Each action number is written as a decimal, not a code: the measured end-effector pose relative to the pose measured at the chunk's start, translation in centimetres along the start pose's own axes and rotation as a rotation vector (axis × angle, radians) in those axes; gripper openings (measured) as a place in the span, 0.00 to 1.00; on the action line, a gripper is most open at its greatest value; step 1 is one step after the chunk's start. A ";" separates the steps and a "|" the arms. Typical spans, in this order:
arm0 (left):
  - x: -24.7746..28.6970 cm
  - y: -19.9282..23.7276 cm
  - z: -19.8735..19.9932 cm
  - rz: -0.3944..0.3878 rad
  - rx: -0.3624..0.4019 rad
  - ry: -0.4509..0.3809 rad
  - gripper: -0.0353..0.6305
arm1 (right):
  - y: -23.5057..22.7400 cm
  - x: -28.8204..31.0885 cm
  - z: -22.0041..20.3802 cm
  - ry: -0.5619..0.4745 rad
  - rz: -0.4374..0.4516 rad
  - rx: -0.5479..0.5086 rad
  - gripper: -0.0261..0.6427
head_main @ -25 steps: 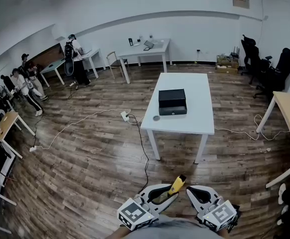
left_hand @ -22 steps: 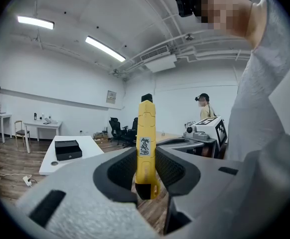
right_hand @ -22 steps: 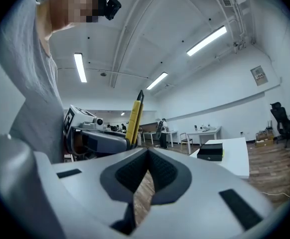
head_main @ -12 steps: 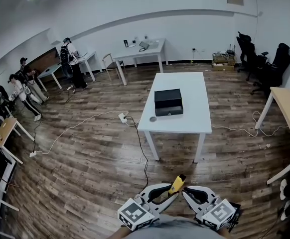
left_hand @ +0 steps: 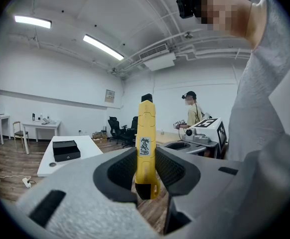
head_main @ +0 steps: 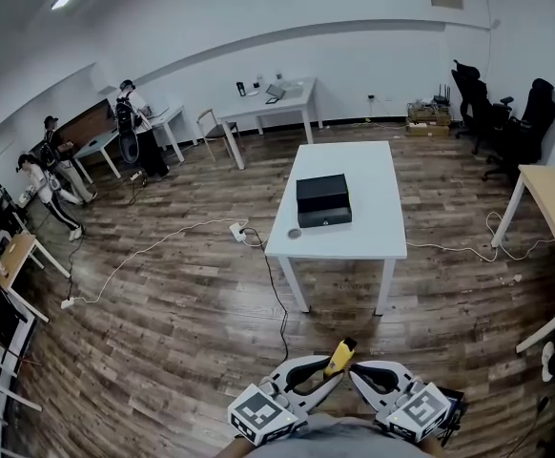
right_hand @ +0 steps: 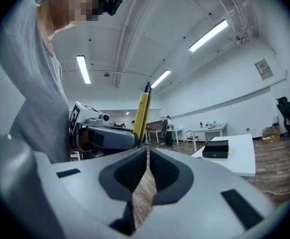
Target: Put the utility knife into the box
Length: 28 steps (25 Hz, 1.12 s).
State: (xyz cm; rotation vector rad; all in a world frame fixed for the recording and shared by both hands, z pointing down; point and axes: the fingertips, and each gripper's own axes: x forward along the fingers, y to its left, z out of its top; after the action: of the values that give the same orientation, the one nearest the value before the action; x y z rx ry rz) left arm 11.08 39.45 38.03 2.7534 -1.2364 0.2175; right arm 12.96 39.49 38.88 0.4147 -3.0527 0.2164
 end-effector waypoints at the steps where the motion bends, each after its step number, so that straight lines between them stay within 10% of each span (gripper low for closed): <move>1: 0.0 0.1 0.0 0.000 -0.003 0.001 0.24 | -0.1 0.1 -0.1 0.005 0.001 0.002 0.08; 12: 0.5 2.3 -0.9 0.023 -0.019 0.000 0.24 | -2.9 2.0 -0.6 0.006 0.014 0.054 0.08; 28: 3.3 16.5 -0.2 0.086 -0.062 -0.098 0.24 | -11.2 12.8 1.7 0.041 0.012 0.001 0.08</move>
State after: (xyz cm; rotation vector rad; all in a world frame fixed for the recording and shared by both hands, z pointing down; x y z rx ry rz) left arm 0.93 26.16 39.57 2.6900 -1.3630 0.0503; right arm 3.58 25.21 39.60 0.3874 -3.0155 0.2242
